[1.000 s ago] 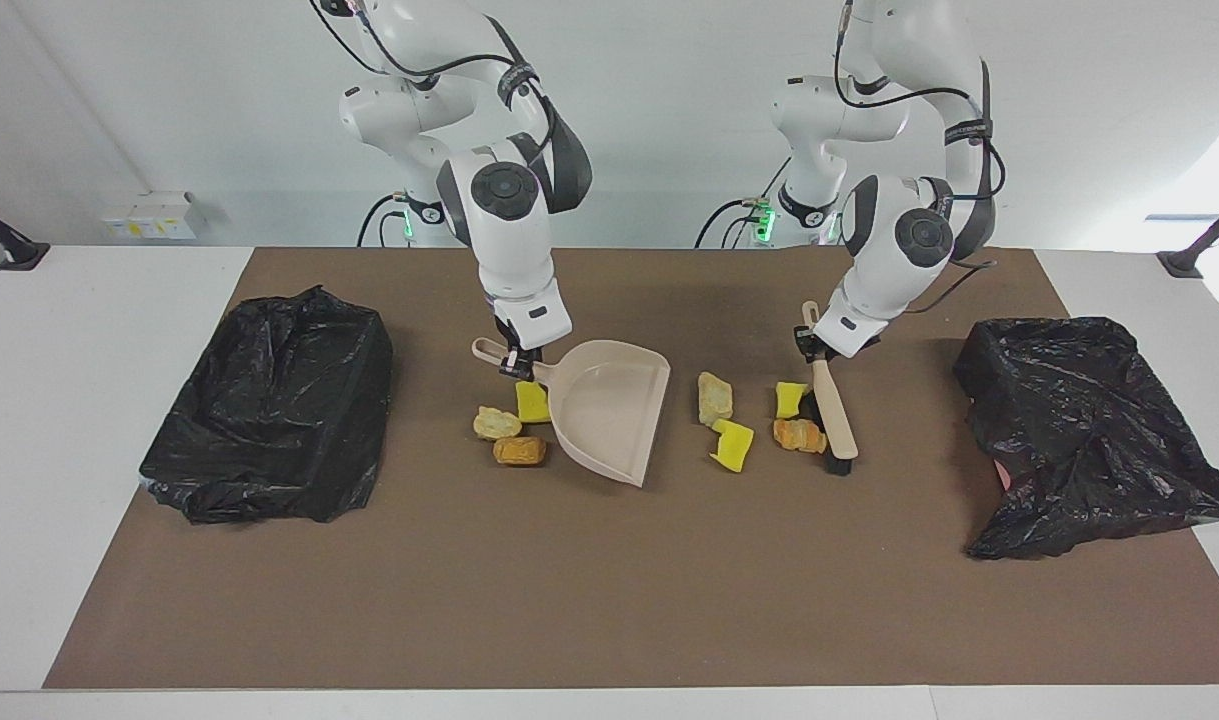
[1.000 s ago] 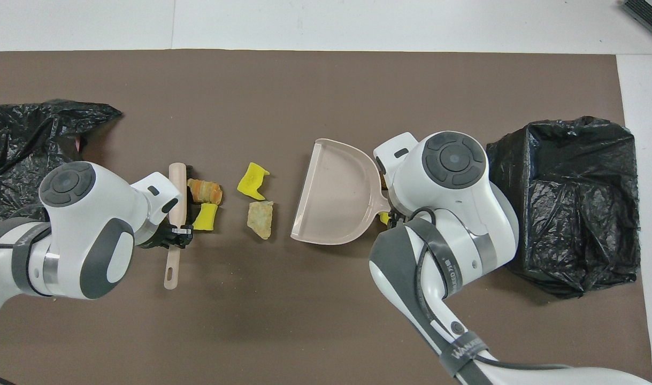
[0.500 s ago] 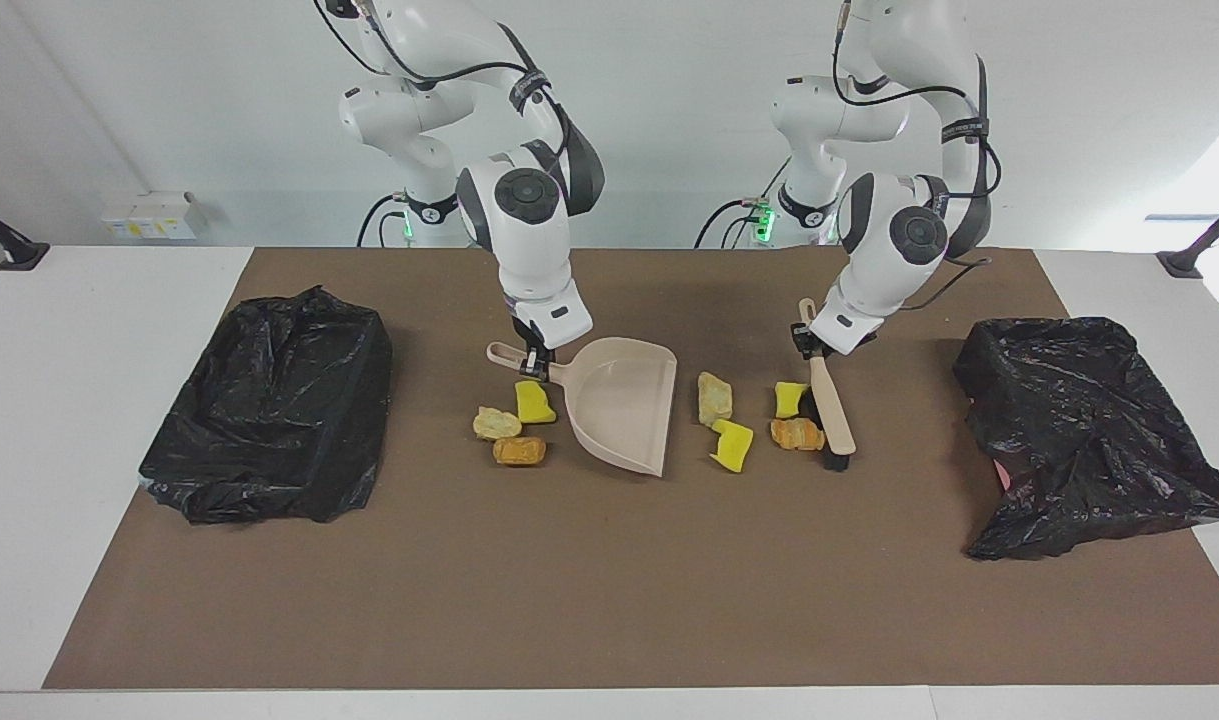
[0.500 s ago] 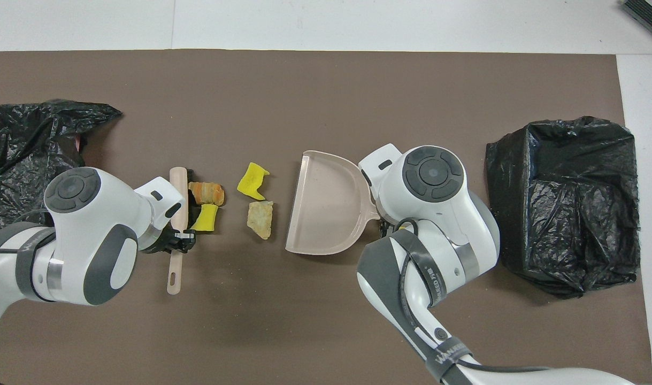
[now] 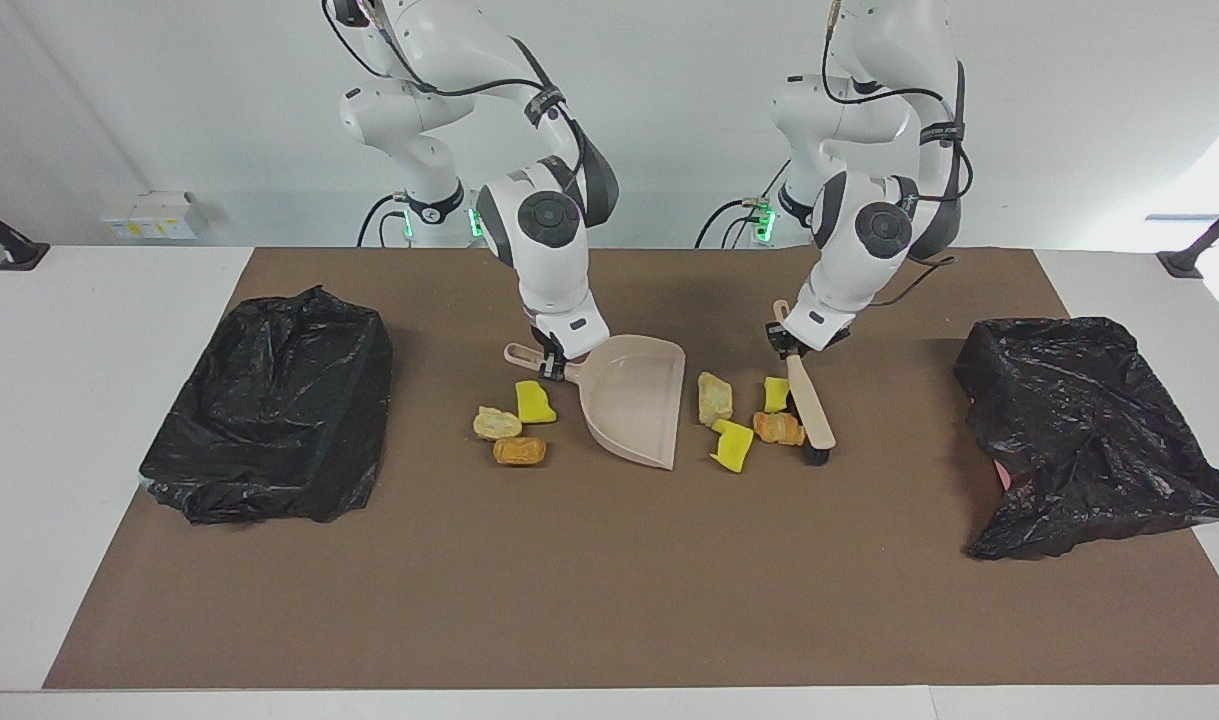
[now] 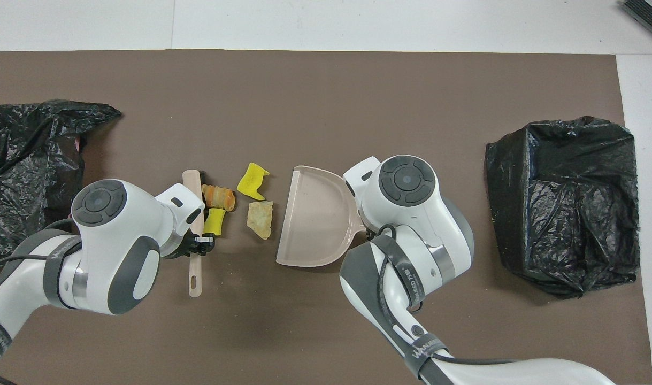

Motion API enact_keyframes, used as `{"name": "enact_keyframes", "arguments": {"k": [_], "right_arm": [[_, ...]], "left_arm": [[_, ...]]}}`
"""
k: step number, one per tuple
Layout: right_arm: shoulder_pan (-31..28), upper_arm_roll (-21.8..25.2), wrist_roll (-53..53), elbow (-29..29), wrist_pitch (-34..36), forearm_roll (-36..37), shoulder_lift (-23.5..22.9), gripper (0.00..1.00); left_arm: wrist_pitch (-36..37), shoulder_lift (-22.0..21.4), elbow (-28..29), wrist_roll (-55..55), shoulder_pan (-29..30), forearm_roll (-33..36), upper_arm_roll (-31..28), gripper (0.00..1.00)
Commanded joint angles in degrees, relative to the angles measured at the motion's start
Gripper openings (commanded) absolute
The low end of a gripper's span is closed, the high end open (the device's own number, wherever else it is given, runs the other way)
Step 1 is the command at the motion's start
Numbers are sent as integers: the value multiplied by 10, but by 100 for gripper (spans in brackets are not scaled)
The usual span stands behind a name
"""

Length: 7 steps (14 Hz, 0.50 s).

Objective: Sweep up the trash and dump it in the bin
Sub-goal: 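Sweep the crumbs into the dustpan with the left gripper's brush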

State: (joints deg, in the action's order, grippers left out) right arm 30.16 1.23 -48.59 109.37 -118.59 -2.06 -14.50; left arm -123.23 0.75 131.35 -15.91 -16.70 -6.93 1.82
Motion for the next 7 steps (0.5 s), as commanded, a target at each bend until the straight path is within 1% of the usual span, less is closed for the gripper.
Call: {"name": "enact_keyframes", "arguments": {"k": [1,5,7], "right_arm": [[9,-4,26,-9,-12,-13,-7,0],[24,-4,48,-11,-27,-32,-10,0],[27,-4,51,-11,-35,-32,-12,0]], "left_arm": [[-17,1,11,-4,-27,-35,-6,0],[-17,0,8,-4,-71,-84,-3,0],[-18,1,4,-11,-90,-128,-3,0]]}}
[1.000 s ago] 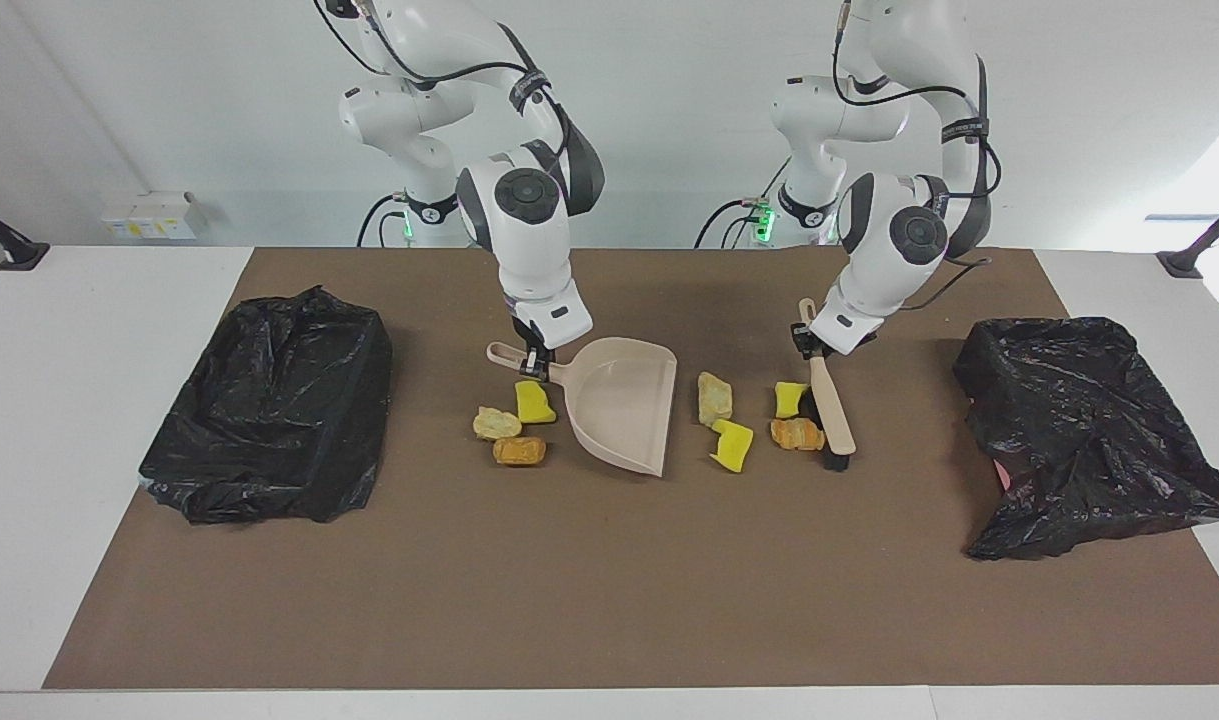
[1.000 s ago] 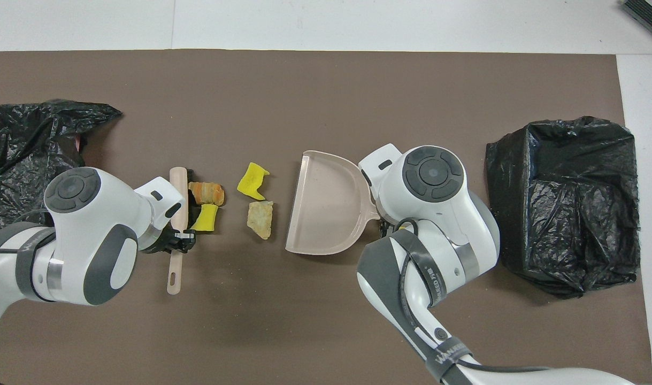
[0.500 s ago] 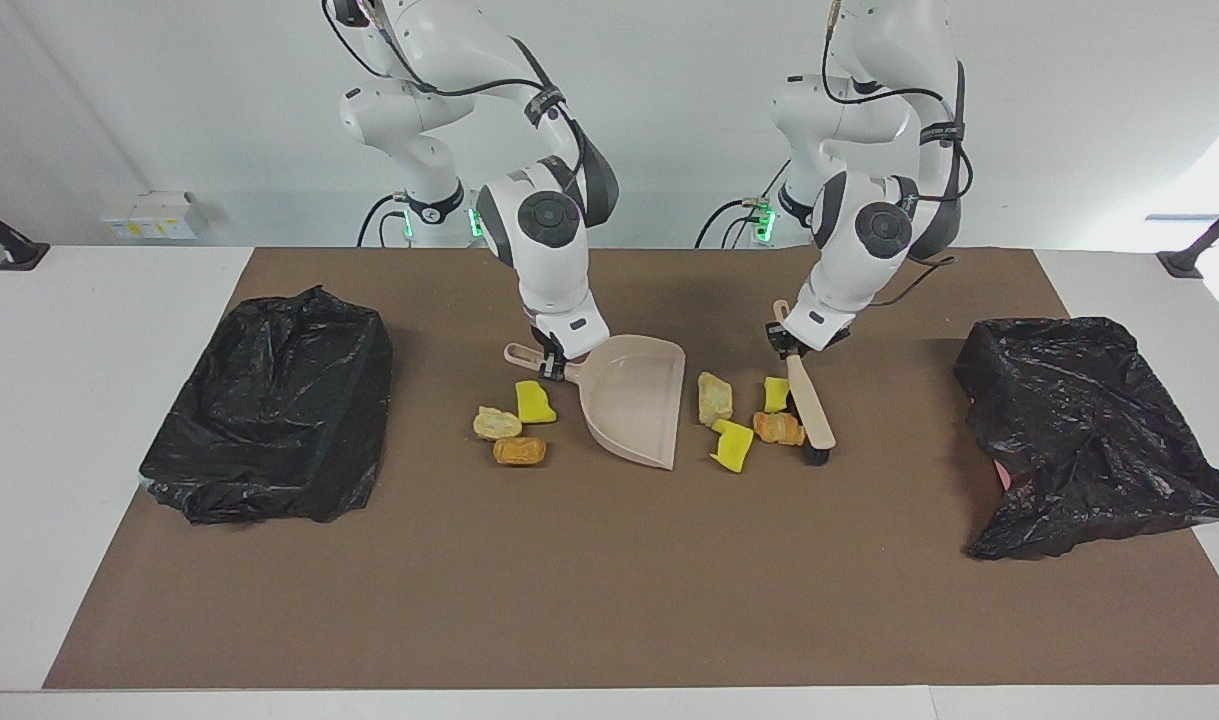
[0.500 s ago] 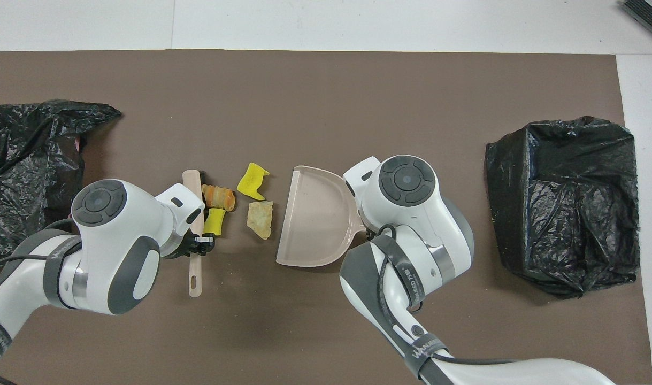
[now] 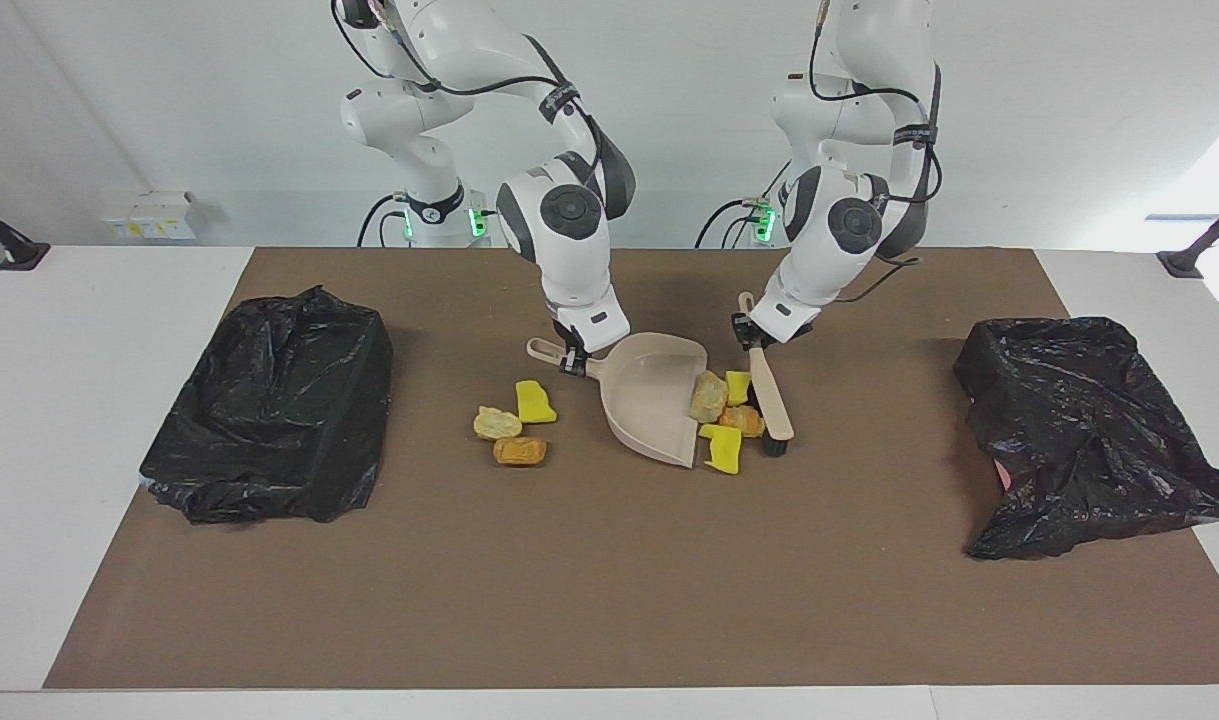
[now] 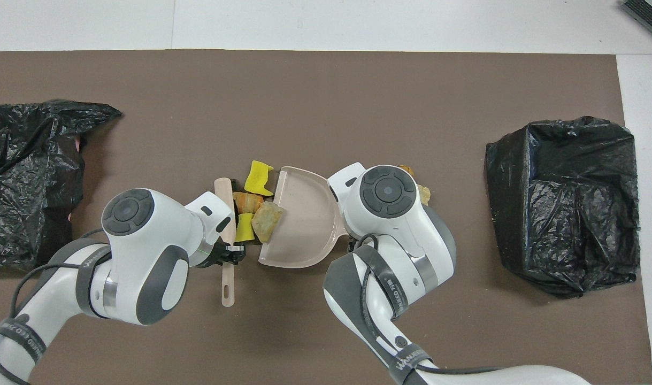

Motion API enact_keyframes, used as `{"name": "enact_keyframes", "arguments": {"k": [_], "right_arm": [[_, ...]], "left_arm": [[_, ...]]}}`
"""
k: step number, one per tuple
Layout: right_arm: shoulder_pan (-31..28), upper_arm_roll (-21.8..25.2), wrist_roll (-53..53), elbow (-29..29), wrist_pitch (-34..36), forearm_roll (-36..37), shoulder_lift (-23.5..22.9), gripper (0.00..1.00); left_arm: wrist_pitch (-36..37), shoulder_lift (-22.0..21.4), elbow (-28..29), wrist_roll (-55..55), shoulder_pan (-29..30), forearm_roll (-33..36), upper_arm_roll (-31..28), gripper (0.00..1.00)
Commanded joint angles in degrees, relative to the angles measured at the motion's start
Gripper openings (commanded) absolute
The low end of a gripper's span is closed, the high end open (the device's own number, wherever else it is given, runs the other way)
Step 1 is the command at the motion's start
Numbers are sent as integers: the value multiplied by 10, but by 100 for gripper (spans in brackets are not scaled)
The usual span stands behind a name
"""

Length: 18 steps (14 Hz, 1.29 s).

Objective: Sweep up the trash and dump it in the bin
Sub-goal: 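Sweep the crumbs into the dustpan with the left gripper's brush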

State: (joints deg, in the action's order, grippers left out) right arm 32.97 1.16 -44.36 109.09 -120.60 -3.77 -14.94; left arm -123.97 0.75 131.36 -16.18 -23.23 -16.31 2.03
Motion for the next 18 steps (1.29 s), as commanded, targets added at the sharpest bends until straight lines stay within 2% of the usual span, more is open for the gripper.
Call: {"name": "enact_keyframes", "arguments": {"k": [1,6,10,12,15,18], "right_arm": [[-2,-3,7,-9,-15,-15,-8,0],[-3,-3,6,-9,-16,-15,-8,0],[-3,-3,7,-9,-16,-15,-8,0],[-3,-3,7,-9,-16,-15,-8,0],[-2,-3,8,-9,-16,-15,-8,0],[-3,-3,8,-9,-16,-15,-8,0]], "left_arm": [[-14,1,2,-16,-45,-41,-4,0],[-25,2,-22,-95,-115,-53,21,0],[3,1,-47,-111,-105,-45,23,0],[44,-7,-58,-111,-94,-36,18,0],[117,-18,-83,-111,-81,12,18,0],[128,-19,-91,-117,-74,48,17,0]]}}
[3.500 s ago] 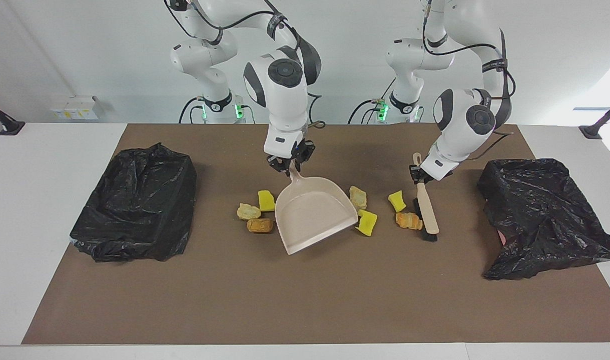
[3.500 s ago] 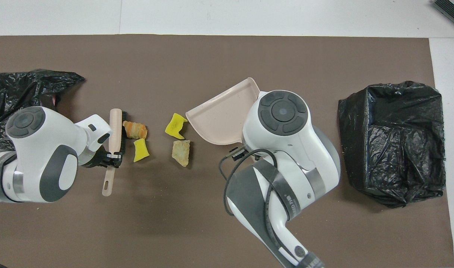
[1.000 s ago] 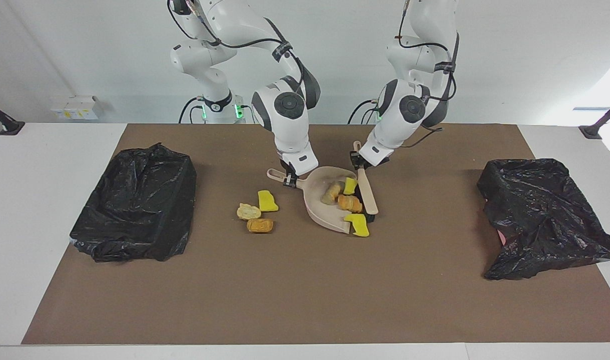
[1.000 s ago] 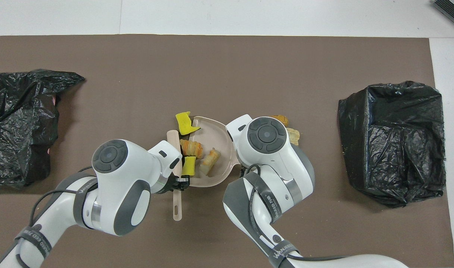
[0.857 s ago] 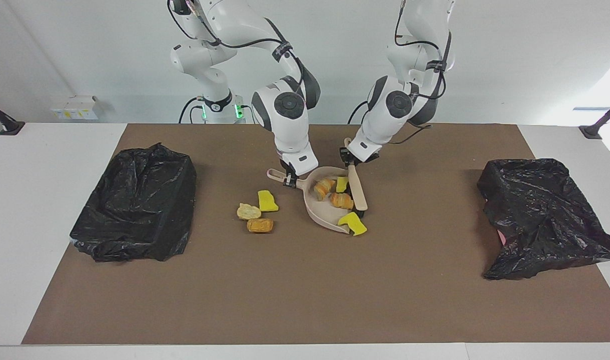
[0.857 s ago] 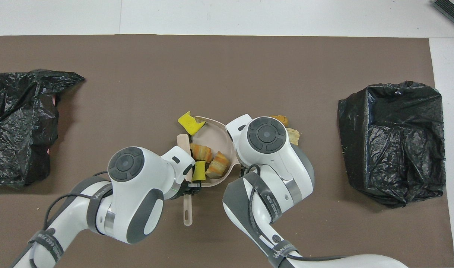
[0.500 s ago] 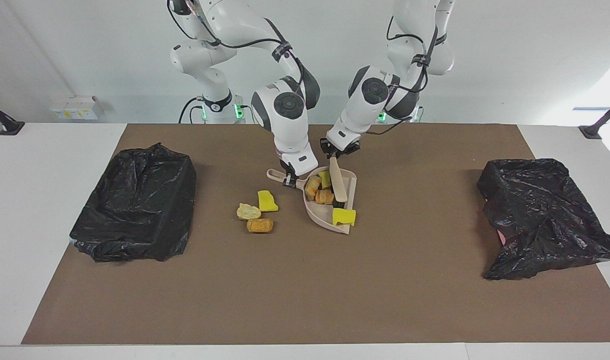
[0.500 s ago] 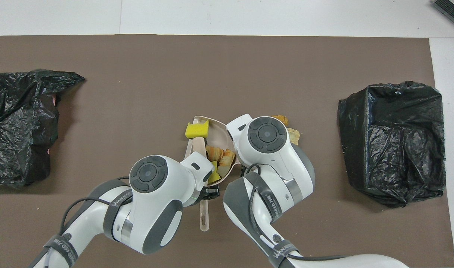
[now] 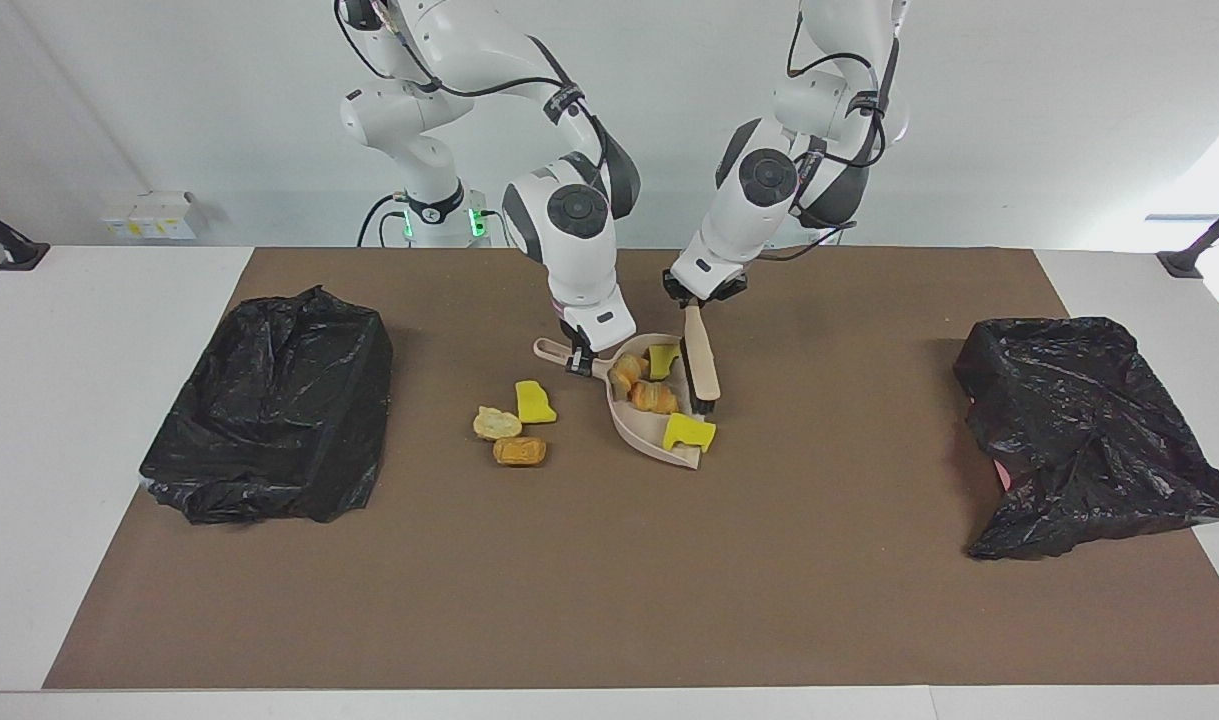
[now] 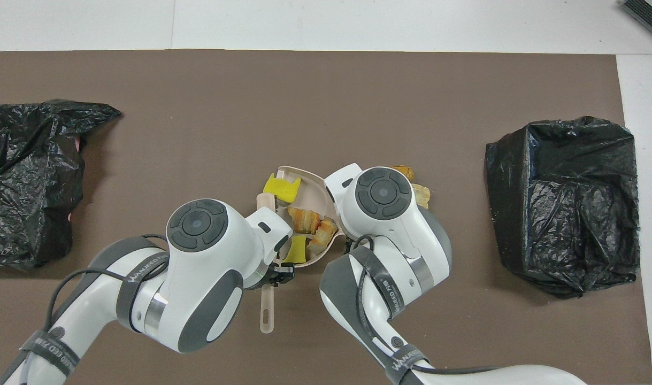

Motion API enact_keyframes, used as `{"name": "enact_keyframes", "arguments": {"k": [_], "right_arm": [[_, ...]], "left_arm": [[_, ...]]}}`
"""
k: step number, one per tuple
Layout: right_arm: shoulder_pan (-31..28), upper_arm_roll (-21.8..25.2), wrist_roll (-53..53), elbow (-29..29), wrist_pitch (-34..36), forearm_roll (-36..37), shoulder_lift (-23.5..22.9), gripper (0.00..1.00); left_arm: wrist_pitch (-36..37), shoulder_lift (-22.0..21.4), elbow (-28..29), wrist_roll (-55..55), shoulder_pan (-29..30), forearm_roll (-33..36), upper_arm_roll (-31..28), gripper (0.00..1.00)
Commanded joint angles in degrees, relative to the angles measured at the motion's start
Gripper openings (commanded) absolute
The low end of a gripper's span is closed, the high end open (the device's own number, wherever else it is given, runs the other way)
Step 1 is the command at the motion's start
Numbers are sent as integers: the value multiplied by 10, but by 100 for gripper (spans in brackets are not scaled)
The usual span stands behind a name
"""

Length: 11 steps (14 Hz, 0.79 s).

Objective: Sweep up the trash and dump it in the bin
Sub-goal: 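Sweep the crumbs into the dustpan with the left gripper's brush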

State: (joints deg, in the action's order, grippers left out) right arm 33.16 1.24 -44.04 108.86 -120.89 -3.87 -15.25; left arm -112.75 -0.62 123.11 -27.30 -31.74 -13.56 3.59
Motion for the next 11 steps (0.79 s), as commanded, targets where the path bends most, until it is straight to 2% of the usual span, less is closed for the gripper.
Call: {"name": "enact_keyframes", "arguments": {"k": [1,5,9,11], "right_arm": [[-4,-4,4,-7,-13,-14,-5,0],[-4,-4,3,-7,-13,-14,-5,0],[-4,-4,3,-6,-13,-14,-5,0],[-4,-4,3,-6,-13,-14,-5,0]], "left_arm": [[10,-4,-9,0,32,22,4,0],[7,-3,-2,33,77,31,3,0],[-4,-7,12,-40,80,45,3,0],[-27,-20,37,-44,80,45,3,0]]}}
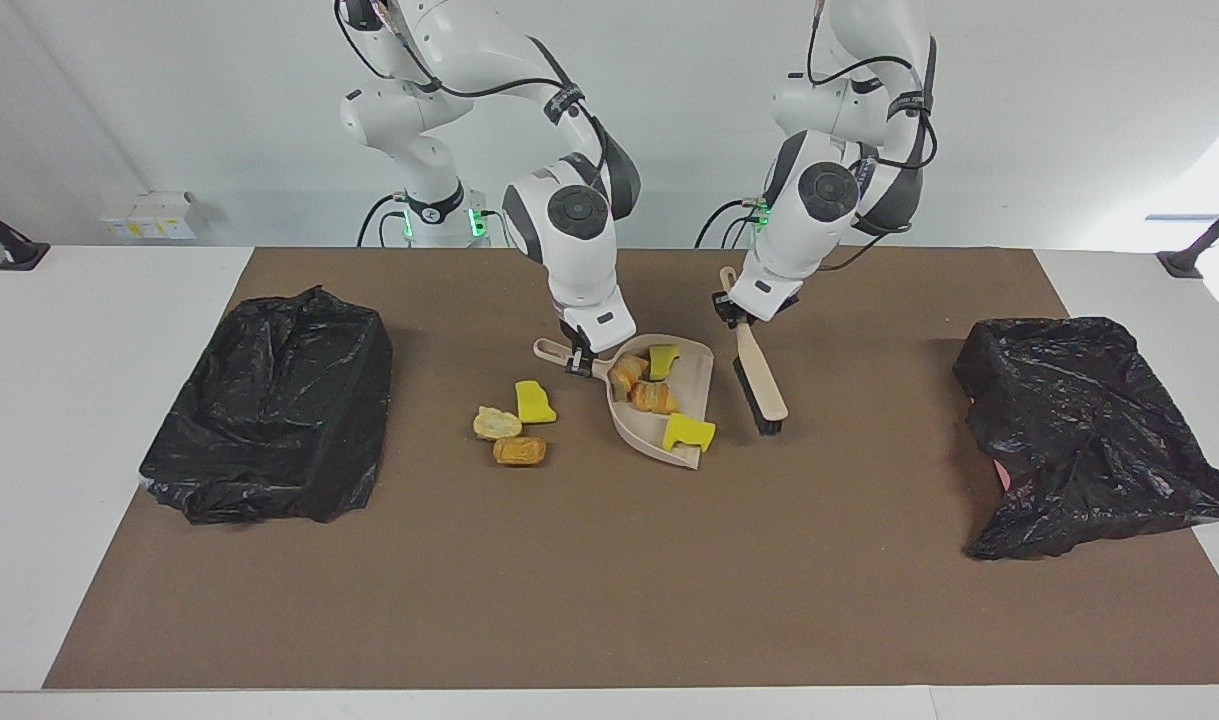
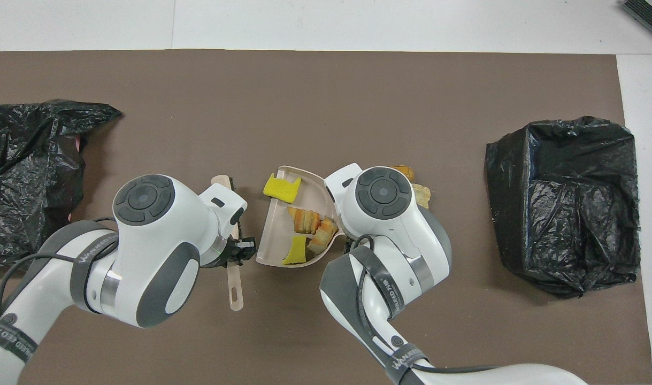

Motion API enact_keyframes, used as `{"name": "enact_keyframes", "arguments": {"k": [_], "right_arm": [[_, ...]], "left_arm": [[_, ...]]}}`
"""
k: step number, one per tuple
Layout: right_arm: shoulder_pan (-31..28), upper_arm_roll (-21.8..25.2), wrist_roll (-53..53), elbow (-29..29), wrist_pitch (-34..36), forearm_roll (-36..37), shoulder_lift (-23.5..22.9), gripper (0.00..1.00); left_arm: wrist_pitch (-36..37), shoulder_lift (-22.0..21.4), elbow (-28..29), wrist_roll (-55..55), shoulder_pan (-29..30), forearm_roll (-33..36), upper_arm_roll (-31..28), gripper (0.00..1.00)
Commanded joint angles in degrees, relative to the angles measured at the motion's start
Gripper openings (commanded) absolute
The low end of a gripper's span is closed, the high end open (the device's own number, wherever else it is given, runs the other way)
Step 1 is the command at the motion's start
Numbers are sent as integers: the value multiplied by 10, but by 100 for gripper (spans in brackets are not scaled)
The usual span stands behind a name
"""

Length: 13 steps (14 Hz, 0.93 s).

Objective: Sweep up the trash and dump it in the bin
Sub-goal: 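Sweep the crumbs into the dustpan with the left gripper's brush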

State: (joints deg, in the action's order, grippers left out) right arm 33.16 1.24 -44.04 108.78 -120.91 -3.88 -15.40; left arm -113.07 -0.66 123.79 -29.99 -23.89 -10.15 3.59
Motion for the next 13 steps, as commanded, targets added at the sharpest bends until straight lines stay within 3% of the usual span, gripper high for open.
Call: {"name": "enact_keyframes", "arguments": {"k": [1,8,13], "right_arm": [[-4,-4,3,-5,-13,-14,-3,0],[-4,-4,1,-6,-13,-14,-3,0],[-17,-4,-24,-8,-13,-15,-4,0]], "left_arm": [[-34,-28,43,-23,2,12,3,0],[-71,-43,98,-22,2,21,4,0],[-72,-44,100,-16,3,21,4,0]]}}
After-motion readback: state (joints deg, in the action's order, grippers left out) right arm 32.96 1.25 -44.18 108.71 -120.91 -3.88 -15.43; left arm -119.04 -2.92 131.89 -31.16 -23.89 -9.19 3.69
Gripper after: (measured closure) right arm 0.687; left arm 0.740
